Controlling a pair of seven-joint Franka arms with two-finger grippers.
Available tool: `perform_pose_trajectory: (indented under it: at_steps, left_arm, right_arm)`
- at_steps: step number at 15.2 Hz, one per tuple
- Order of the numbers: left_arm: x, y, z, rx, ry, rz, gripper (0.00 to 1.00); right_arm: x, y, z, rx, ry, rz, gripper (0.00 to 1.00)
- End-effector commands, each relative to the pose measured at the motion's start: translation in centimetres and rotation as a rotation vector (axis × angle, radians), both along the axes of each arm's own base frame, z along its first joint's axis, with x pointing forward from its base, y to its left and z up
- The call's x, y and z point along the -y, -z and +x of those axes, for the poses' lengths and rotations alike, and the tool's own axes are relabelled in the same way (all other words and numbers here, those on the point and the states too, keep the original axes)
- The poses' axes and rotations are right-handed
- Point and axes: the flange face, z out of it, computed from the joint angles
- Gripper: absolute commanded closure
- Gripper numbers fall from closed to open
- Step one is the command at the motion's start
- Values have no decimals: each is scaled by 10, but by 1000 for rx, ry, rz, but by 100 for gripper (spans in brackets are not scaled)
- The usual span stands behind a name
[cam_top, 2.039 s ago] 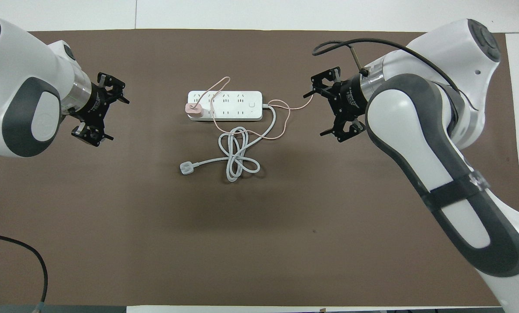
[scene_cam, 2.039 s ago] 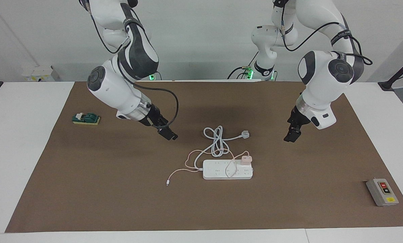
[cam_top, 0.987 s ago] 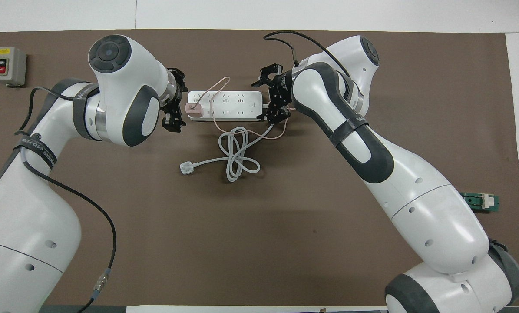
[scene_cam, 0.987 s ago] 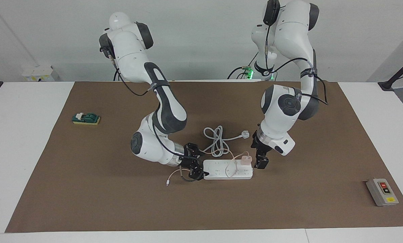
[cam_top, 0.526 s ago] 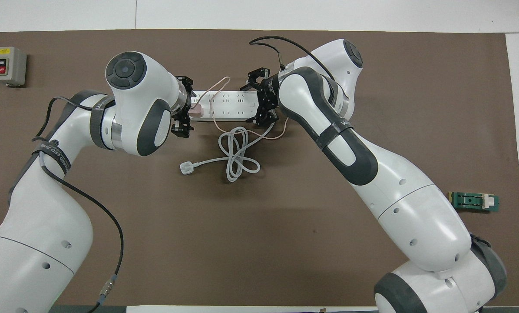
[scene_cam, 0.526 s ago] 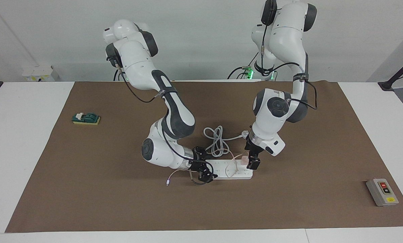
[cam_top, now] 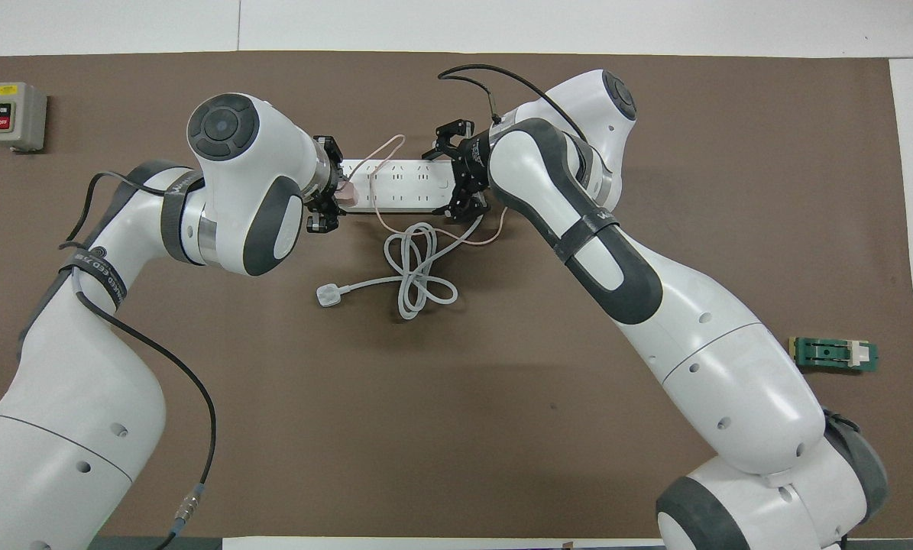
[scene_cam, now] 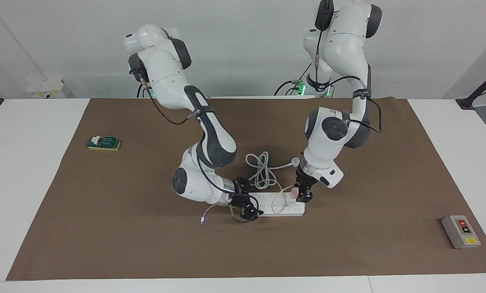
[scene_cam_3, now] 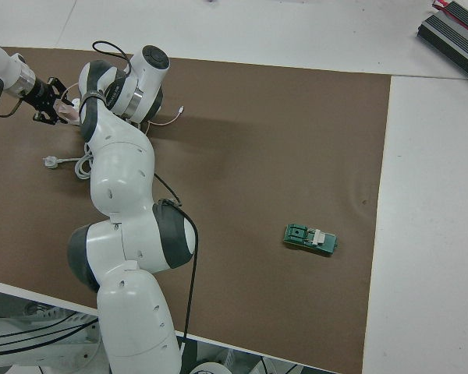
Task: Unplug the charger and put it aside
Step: 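Grasp the pink charger with the left gripper while the right gripper holds the strip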
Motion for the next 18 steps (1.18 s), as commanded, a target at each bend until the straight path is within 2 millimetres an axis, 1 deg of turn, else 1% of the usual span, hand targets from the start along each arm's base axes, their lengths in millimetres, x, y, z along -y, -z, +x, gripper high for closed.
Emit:
perform_pose_trajectory:
  at_steps: [1,4,5,6,7,8,11,15,16,18]
  left_arm:
    - [3,-2,-2,25,1,12,100]
    - [3,-2,-2,29,3,13,100]
    - [3,-3,-1,29,3,13,100]
    - [1,-3,0,28,4,18,100]
    - [0,-6,1,27,5,18,100]
    - [-1,-9,2,29,3,17,100]
    - [-4,-11,4,20,18,42,100]
    - [-7,-23,6,8,36,71,100]
    - [-10,-28,7,4,38,74,100]
    - [-33,-42,15,-7,21,77,100]
  right_arm:
    - [6,19,5,18,-26,5,0]
    - [11,24,6,27,-31,-4,0]
    - [8,25,5,26,-34,-5,0]
    - [7,25,5,33,-27,-5,8]
    - [8,25,5,35,-24,-5,37]
    - [8,26,5,36,-22,-5,48]
    - [6,27,4,33,-17,1,49]
    - [5,28,4,49,3,-3,48]
    - [5,28,4,49,4,-3,48]
    - [5,28,4,49,4,-3,48]
